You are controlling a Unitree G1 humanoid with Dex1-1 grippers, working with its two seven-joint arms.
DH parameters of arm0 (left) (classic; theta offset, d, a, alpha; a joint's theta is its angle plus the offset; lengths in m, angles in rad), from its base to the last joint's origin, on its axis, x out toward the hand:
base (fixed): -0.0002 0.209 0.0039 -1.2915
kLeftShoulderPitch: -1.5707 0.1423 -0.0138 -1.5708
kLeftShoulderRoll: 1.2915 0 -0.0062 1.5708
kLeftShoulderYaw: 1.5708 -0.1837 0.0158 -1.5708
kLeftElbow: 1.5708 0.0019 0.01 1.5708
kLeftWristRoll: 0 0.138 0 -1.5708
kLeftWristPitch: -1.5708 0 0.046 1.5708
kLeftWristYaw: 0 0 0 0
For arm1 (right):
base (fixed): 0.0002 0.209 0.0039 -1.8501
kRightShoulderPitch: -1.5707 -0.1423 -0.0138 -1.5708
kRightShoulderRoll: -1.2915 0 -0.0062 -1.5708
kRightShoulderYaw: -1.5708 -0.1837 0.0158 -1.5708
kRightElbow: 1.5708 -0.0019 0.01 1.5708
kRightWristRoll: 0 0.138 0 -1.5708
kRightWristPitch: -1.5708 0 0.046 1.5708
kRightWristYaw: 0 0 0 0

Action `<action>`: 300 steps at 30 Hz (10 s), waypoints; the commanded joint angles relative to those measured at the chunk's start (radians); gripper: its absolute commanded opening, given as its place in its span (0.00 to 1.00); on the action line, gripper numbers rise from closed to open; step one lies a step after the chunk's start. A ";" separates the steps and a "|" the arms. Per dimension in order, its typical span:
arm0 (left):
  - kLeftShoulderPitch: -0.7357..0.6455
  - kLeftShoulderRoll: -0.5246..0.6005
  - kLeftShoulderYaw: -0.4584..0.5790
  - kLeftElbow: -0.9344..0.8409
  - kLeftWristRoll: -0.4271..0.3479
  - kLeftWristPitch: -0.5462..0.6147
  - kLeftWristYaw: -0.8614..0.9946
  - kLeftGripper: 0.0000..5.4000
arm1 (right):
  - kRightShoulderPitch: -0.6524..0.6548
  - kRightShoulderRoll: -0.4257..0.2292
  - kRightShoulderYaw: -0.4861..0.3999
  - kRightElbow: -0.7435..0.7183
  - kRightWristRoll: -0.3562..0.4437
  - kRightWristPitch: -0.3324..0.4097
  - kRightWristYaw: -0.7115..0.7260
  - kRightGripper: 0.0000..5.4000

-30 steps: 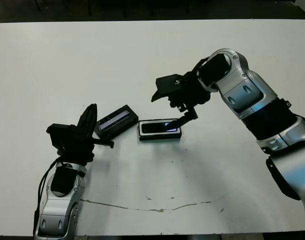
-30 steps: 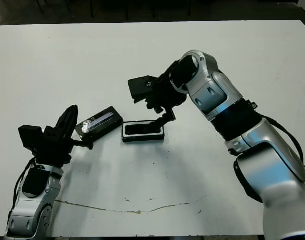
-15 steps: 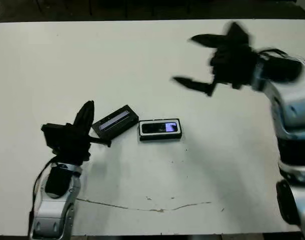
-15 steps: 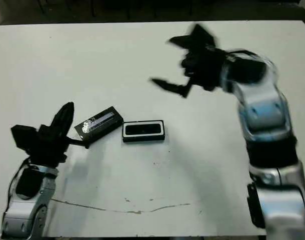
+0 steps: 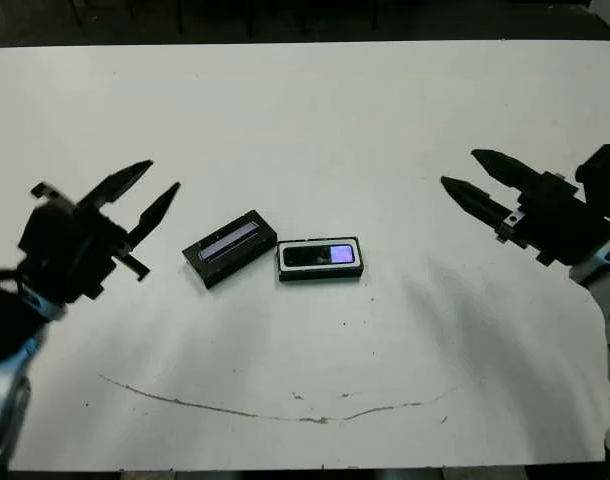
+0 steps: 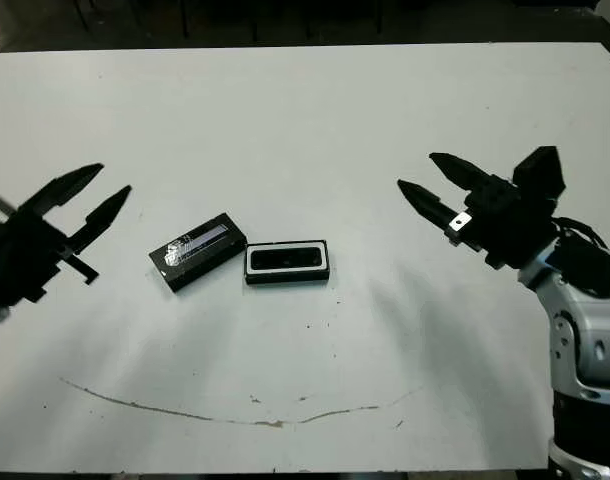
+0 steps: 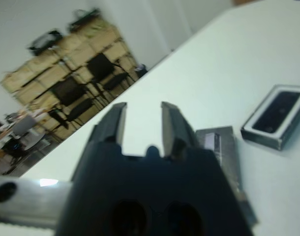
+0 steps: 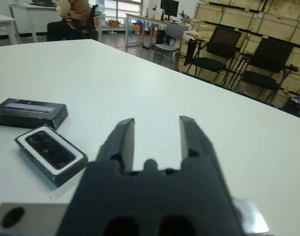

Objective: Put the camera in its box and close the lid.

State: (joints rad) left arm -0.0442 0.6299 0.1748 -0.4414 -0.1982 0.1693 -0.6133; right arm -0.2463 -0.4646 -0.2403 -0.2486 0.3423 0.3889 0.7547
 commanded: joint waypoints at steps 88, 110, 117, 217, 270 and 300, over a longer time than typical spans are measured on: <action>-0.186 -0.174 -0.212 0.719 -0.117 -0.112 -0.397 0.52 | 0.033 -0.094 0.113 -0.116 0.072 0.156 -0.132 0.00; -0.200 -0.296 -0.064 0.604 -0.223 -0.059 -0.145 0.52 | 0.054 -0.083 0.113 -0.132 0.087 0.173 -0.150 0.00; -0.357 -0.226 -0.165 0.725 -0.202 0.005 -0.372 0.52 | 0.056 -0.090 0.117 -0.137 0.086 0.177 -0.155 0.00; -0.612 -0.305 -0.718 0.975 0.250 -0.069 -0.675 0.68 | 0.080 -0.105 0.129 -0.206 0.099 0.235 -0.177 0.00; -0.186 -0.600 -0.428 0.017 -0.035 0.379 0.489 0.36 | 0.070 -0.066 0.152 -0.190 0.108 0.222 -0.241 0.00; -0.024 -0.656 -0.486 0.196 0.060 0.536 0.480 0.00 | 0.080 -0.071 0.142 -0.212 0.128 0.236 -0.233 0.00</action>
State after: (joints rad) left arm -0.1472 -0.0705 -0.3348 -0.2590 -0.1338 0.6285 -0.1310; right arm -0.1854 -0.5366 -0.0983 -0.4561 0.4714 0.6112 0.5281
